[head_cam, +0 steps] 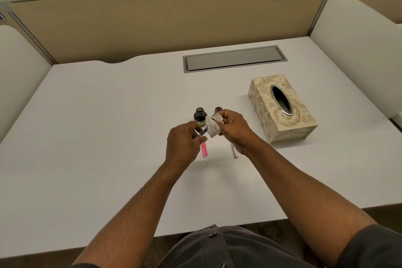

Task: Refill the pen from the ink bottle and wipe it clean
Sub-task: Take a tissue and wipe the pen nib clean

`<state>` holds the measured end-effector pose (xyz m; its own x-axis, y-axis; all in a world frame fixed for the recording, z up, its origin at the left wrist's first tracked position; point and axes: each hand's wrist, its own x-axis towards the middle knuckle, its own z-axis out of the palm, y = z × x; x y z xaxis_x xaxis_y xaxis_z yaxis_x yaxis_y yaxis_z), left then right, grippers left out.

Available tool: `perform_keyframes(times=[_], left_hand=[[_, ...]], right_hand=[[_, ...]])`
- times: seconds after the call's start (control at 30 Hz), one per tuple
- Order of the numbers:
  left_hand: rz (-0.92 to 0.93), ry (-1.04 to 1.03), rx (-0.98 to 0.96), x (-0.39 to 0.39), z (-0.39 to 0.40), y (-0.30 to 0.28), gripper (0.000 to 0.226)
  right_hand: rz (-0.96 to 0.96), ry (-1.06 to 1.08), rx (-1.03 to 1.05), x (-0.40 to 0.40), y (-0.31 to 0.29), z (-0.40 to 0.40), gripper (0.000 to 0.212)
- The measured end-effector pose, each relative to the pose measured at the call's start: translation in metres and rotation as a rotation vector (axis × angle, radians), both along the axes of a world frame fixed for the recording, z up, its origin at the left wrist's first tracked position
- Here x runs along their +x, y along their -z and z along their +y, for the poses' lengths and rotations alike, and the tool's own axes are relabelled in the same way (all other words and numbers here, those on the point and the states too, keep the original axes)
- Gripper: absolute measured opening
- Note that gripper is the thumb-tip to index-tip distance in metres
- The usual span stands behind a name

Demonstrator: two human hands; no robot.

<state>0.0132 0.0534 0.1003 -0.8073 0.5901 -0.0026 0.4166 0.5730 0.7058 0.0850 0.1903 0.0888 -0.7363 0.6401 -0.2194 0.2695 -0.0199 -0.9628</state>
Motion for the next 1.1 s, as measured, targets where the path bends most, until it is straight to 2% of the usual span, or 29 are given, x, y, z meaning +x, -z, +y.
perform_keyframes(times=[0.1, 0.23, 0.43, 0.6, 0.7, 0.83, 0.97, 1.1], left_hand=[[-0.063, -0.017, -0.005, -0.002, -0.002, 0.000, 0.014], [-0.178, -0.051, 0.038, -0.004, -0.006, 0.000, 0.013], [-0.350, -0.098, 0.153, -0.006, -0.002, 0.001, 0.011], [-0.473, -0.116, 0.192, -0.007, -0.001, 0.003, 0.014], [-0.460, -0.089, 0.174, -0.004, 0.000, 0.006, 0.012], [-0.307, -0.070, 0.111, -0.001, -0.001, 0.007, 0.007], [-0.230, -0.087, 0.078, -0.003, -0.003, 0.005, 0.007], [-0.208, -0.113, 0.132, 0.000, -0.002, 0.005, 0.009]], right_hand=[[0.026, 0.108, -0.003, 0.000, 0.002, 0.008, 0.017], [0.036, 0.235, -0.035, 0.001, 0.002, 0.020, 0.015], [0.060, 0.236, -0.243, 0.002, 0.005, 0.016, 0.004], [0.072, 0.189, -0.262, 0.005, 0.001, 0.006, 0.009], [0.092, 0.105, -0.293, 0.004, -0.003, -0.001, 0.008], [0.141, 0.057, -0.365, 0.003, -0.008, -0.004, 0.007], [0.272, 0.172, -0.625, 0.003, -0.008, 0.005, 0.018], [0.282, 0.227, -0.671, 0.004, -0.007, 0.009, 0.019]])
